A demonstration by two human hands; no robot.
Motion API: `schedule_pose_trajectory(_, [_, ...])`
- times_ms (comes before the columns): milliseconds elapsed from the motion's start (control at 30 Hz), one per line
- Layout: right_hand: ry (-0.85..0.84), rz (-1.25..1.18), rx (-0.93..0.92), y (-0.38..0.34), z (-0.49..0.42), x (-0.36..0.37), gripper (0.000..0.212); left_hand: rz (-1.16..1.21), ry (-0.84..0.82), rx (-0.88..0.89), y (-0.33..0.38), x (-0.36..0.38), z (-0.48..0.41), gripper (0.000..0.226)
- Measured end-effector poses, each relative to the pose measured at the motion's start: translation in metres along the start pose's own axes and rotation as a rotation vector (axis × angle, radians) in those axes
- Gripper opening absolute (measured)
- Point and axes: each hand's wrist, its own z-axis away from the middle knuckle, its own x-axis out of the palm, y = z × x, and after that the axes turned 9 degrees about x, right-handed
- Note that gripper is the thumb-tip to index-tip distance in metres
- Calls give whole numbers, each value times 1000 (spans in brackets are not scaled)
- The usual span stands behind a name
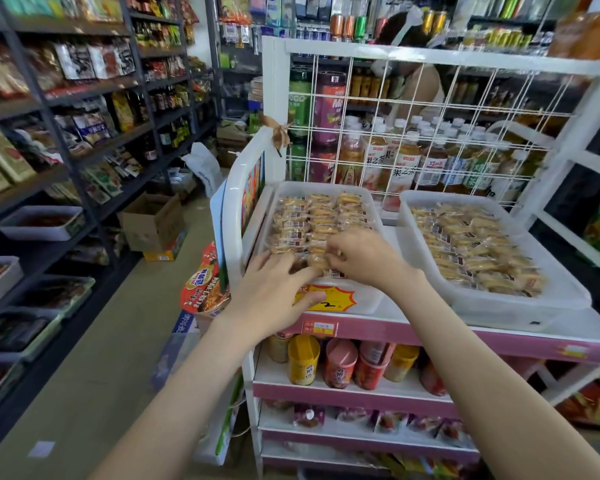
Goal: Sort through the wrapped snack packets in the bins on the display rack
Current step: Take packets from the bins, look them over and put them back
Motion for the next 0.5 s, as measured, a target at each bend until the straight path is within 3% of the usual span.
schedule_pose_trajectory(100, [160,-158,47,2,6,5,18,3,60,-9,-1,8,2,68])
schedule_pose_trajectory(233, [547,-330,186,-1,23,-10,20,-6,97,4,2,9,0,57])
schedule_pose_trajectory(400, [578,-410,317,0,41,-19,18,-26,72,-32,5,9,-2,54])
schedule_pose_trajectory(500, [617,-630,479,-8,55,-23,15,0,155,-58,12,13,4,53])
